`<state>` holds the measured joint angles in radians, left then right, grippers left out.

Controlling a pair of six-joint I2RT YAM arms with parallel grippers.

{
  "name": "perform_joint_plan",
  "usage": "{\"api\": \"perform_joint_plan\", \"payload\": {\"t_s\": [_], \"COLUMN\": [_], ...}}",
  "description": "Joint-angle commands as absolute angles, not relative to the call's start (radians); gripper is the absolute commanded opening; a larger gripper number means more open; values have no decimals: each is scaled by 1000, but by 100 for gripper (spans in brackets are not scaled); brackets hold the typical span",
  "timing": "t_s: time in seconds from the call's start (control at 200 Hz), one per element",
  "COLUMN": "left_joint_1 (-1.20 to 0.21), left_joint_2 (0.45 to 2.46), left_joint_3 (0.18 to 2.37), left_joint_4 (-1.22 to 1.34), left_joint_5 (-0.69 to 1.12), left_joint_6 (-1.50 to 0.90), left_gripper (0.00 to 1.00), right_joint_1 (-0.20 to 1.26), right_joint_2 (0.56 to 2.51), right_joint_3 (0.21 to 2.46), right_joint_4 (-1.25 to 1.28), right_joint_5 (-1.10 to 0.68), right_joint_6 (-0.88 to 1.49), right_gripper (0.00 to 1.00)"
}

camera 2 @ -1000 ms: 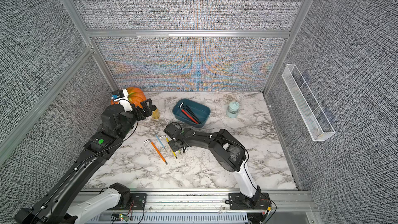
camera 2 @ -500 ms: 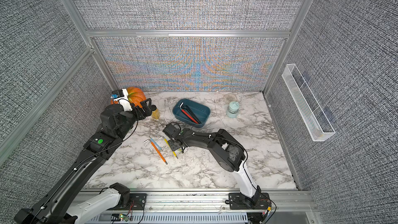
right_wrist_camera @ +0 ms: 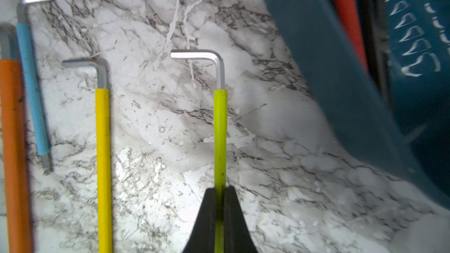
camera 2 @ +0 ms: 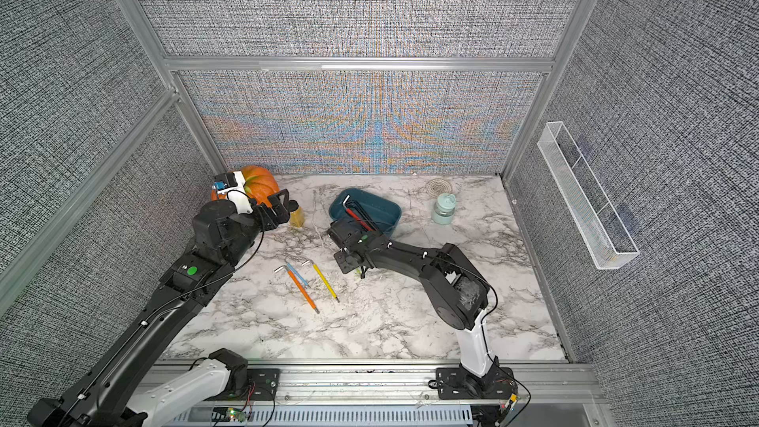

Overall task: Put the hex key on the desktop into the storage box
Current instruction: Pick up the Allen key from the center of the board, then place the Allen key in the storage box.

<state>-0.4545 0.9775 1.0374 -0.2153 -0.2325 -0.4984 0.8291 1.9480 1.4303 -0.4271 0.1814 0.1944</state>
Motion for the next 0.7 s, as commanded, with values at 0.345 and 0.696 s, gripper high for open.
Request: {"api": "perform_joint_plan", "payload": {"t_s": [0.345, 0.696], "left_joint_1": [-454, -453], "left_joint_2": [991, 998], "left_joint_3": [1015, 1041], "left_joint_4": [-148, -164], "left_joint_5": [-170, -174], "left_joint_6": [-526, -510], "left_gripper": [100, 100], "right_joint_1": [624, 539], "right_joint_2": [1924, 2136], "right_joint_3": [1599, 1827], "right_joint_4": [-510, -530], "right_joint_5": [132, 80], "right_joint_6": [18, -92], "right_gripper": [0, 0]}}
